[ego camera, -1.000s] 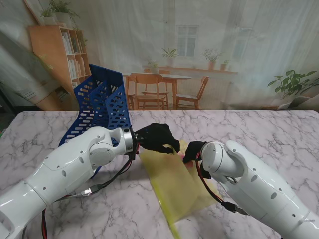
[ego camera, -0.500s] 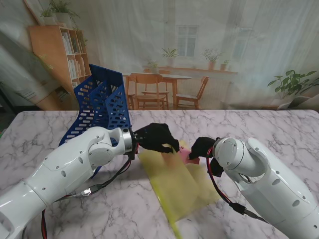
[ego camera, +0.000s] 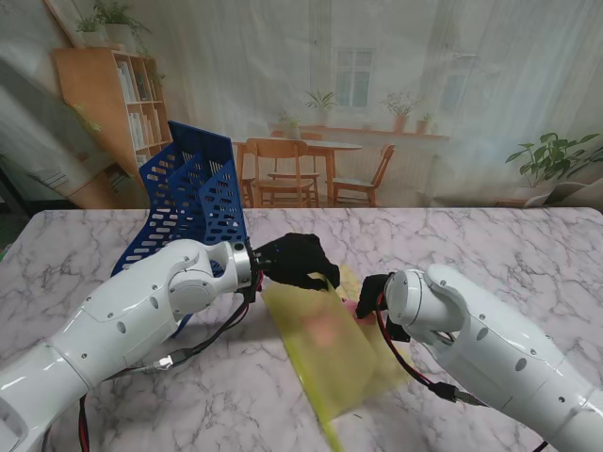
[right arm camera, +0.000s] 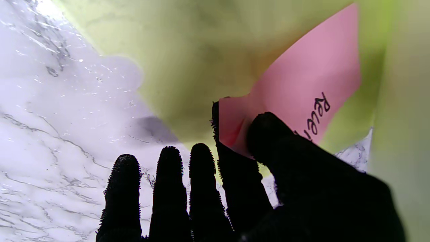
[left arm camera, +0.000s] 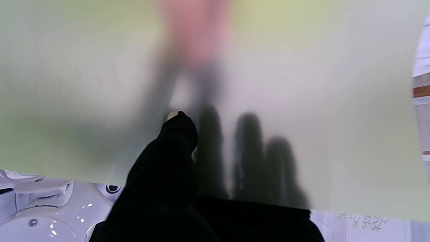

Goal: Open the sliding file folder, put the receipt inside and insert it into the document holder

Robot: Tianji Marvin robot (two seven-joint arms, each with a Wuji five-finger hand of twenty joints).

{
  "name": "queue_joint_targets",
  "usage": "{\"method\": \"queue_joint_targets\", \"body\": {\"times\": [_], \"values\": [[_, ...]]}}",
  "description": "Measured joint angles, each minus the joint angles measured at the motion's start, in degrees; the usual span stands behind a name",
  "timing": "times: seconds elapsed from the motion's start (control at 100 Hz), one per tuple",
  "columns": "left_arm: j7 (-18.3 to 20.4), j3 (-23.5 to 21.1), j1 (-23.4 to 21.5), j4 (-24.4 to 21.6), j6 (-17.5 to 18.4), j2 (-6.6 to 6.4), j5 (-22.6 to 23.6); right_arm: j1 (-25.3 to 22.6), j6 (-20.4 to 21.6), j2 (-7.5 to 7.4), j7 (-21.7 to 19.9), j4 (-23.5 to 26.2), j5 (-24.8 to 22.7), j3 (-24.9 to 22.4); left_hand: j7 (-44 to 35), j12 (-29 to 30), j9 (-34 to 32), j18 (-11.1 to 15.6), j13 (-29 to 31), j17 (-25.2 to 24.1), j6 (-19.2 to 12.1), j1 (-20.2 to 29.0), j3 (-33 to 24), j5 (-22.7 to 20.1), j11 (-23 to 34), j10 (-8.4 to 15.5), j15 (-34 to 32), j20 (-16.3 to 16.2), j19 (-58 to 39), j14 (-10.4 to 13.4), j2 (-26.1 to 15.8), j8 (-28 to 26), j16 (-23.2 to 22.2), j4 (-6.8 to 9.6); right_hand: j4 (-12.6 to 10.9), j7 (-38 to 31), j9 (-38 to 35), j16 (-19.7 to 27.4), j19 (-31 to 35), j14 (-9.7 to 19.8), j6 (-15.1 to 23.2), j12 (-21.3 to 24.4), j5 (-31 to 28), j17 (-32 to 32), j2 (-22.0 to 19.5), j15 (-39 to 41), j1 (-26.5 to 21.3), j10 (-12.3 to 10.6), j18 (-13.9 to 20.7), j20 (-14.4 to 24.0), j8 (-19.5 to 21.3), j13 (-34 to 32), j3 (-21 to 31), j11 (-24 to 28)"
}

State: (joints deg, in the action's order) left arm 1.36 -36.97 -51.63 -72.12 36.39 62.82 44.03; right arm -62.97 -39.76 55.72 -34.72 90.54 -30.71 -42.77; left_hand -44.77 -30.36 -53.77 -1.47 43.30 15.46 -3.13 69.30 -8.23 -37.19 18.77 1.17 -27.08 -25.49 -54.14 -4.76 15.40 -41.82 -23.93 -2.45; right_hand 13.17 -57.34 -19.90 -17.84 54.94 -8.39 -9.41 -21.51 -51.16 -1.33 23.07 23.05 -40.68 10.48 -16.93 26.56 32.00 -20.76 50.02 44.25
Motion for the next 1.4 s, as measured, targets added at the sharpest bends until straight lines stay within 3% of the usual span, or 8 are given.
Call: {"method": "queue_joint_targets", "body": {"times": [0.17,0.32,0.59,0.71,1.07,1.24,1.31,1.4], "values": [[-0.04,0.27,0.14,0.13,0.00,0.03,0.00,1.74,-1.66,0.12,1.12,-0.73,4.75,2.87,0.00,0.01,0.00,0.00,0.00,0.00,0.00,0.00,0.00,0.02,0.00,0.00,0.00,0.00,0.00,0.00,0.00,-0.01,0.00,0.00,0.00,0.00,0.00,0.00,0.00,0.00,0.00,0.00,0.00,0.01,0.00,0.00,0.00,0.00,0.02,0.00,0.02,0.00,0.00,0.00],[-0.26,0.73,0.36,0.38,-0.01,0.11,-0.09,2.82,-5.29,1.26,3.64,-1.79,11.60,2.97,0.00,0.01,0.00,0.00,0.00,0.00,0.00,0.00,0.00,0.02,0.00,0.00,0.00,0.00,0.00,0.00,-0.01,-0.02,0.00,0.00,0.00,-0.01,0.00,-0.01,0.00,0.00,-0.01,0.00,0.00,0.18,0.00,0.00,0.00,0.00,0.03,0.00,0.45,0.00,0.07,0.00],[-0.58,1.26,0.59,0.80,-0.31,0.35,-0.43,7.03,-5.30,1.77,3.83,-3.95,11.44,8.64,0.00,0.01,0.00,0.00,0.00,0.00,0.00,0.00,0.00,0.02,0.48,0.00,0.00,0.00,0.00,0.00,-0.01,-0.04,0.00,0.00,0.00,-0.03,0.00,-0.01,0.00,0.00,-0.03,0.00,0.00,0.24,0.00,0.00,0.00,0.02,0.52,0.00,0.46,0.00,0.24,0.00],[-0.96,1.47,0.70,1.05,-0.52,0.48,-0.43,7.91,-5.59,2.26,4.29,-4.79,13.58,9.75,0.00,0.01,0.00,0.00,0.00,0.00,0.00,0.00,0.00,0.02,0.50,0.00,0.00,0.00,0.00,0.00,-0.01,-0.05,0.00,0.00,0.00,-0.05,0.00,-0.01,0.00,0.00,-0.05,0.00,0.00,0.24,0.00,0.00,0.00,0.02,0.56,0.00,0.46,0.04,0.26,0.00],[-1.08,2.01,0.99,1.36,-1.23,0.65,-0.57,8.17,-5.64,3.49,6.35,-5.13,14.18,11.26,0.00,0.02,0.00,0.00,0.00,0.00,0.00,0.00,0.00,0.03,0.51,-0.01,0.00,0.00,0.00,0.00,-0.01,-0.06,0.00,-0.01,0.00,-0.05,0.79,-0.78,0.00,-0.93,-0.05,0.00,0.04,0.36,-0.02,1.71,0.00,0.02,0.64,0.00,0.47,1.43,0.27,0.00],[-1.01,1.79,0.99,1.37,-1.25,0.65,-0.50,8.18,-4.87,3.30,6.09,-4.52,13.43,12.04,0.00,0.02,0.00,0.00,0.00,0.00,0.00,0.00,0.00,0.03,0.52,-0.01,0.00,0.00,0.00,0.00,-0.01,-0.08,0.00,-0.01,0.00,-0.06,0.82,-0.78,-0.11,-0.86,-0.05,0.00,0.05,0.37,-0.06,1.72,0.00,0.02,0.65,0.00,0.47,2.09,0.27,0.00],[-0.92,1.75,0.99,1.37,-1.25,0.65,-0.50,8.58,-4.27,3.00,5.71,-4.12,12.32,13.21,-0.01,0.14,0.00,0.00,0.00,0.00,0.00,0.00,0.00,0.03,0.52,-0.02,0.00,0.00,0.00,0.00,-0.01,-0.08,0.00,-0.01,0.00,-0.10,1.71,-0.79,-0.51,-0.85,-0.05,0.04,0.76,0.48,-0.68,1.72,0.00,0.02,0.68,0.00,-1.23,2.58,-0.33,0.00],[-0.92,1.84,1.03,1.37,-1.25,0.65,-0.50,8.65,-3.65,2.89,5.18,-3.96,10.96,13.61,-0.01,0.57,0.00,0.00,0.00,0.00,0.00,0.00,0.00,0.03,0.52,-0.02,0.00,0.00,0.00,0.00,-0.01,-0.09,0.00,-0.01,0.00,4.17,4.22,-0.79,-1.11,-0.73,0.65,0.60,8.08,1.03,-1.35,1.74,-0.01,-0.07,1.32,-0.01,-9.43,2.51,-1.46,0.05]]}}
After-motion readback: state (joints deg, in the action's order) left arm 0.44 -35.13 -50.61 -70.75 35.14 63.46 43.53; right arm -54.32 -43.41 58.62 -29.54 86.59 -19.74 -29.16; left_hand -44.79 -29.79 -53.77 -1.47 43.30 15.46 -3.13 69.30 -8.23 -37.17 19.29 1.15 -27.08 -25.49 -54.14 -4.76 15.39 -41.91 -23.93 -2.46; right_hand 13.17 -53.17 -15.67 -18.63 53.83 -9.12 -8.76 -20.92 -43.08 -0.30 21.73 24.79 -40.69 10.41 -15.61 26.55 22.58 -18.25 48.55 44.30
